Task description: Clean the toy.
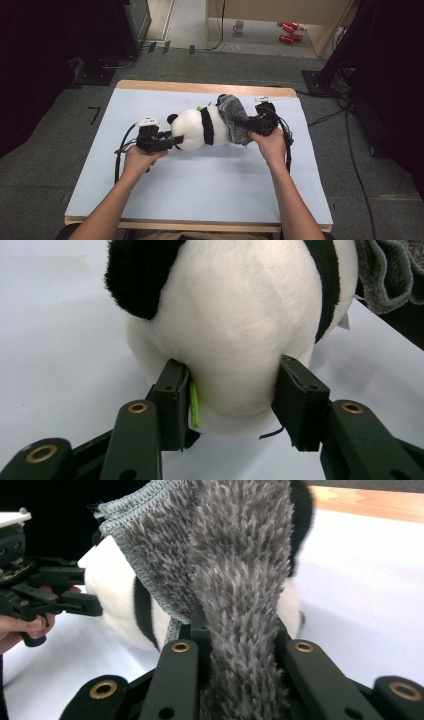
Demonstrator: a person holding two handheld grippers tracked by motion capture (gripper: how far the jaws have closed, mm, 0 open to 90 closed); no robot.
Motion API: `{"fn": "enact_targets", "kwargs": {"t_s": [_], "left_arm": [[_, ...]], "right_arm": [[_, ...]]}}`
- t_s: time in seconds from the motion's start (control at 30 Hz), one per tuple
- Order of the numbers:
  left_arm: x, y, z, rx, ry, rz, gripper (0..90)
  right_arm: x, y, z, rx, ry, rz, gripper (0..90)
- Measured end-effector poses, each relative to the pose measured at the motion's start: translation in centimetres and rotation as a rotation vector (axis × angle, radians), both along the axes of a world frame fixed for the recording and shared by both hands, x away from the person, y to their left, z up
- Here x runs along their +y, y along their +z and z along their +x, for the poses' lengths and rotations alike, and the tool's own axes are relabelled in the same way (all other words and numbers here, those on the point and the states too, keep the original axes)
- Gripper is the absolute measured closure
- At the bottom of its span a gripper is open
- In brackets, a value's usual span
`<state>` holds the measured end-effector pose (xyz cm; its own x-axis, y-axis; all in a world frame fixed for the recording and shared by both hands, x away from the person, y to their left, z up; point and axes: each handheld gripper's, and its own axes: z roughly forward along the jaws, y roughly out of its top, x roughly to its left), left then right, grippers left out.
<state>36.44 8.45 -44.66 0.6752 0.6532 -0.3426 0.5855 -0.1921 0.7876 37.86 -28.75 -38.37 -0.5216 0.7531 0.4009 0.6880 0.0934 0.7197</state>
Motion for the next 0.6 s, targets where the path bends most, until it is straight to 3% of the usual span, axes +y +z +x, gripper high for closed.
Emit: {"fn": "enact_targets", "kwargs": {"t_s": [0.17,0.33,0.6], "left_arm": [[0.0,0.0,0.0,0.002,0.002,0.010,51.1],[-0.3,0.1,-0.2,0.005,0.006,0.011,50.4],[-0.8,0.4,-0.5,0.006,0.013,0.025,48.8]], "right_arm": [[0.0,1.5,-0.5,-0.036,-0.002,0.020,77.0],[2.5,2.6,-1.2,-0.062,0.071,0.042,77.0],[6.9,1.5,-1.6,-0.050,0.178,0.024,76.9]]}}
